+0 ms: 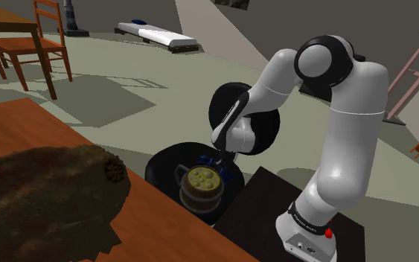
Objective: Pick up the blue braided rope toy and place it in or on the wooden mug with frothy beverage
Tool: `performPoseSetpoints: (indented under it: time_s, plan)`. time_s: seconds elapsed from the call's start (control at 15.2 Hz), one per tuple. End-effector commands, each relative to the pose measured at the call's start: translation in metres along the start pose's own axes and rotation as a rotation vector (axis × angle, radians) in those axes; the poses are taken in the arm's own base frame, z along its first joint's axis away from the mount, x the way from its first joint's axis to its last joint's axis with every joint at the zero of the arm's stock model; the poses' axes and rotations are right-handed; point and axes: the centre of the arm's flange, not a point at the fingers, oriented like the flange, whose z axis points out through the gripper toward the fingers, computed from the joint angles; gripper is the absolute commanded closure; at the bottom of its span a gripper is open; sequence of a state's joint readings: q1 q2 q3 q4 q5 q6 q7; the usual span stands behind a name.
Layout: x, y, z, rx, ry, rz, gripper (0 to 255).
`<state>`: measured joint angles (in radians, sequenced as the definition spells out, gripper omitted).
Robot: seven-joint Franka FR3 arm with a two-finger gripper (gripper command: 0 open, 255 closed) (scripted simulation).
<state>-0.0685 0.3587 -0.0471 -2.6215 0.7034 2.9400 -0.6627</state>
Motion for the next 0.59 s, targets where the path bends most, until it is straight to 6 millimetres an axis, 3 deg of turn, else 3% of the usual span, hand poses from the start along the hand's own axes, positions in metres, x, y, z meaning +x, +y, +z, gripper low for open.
performPoseSetpoints:
  time_s: [0.0,0.53]
  plan:
    - [0.0,-0.001,-0.01,0.0,0.0,0.0,255]
    - [0.0,-0.006,-0.052,0.0,0.0,0.0,255]
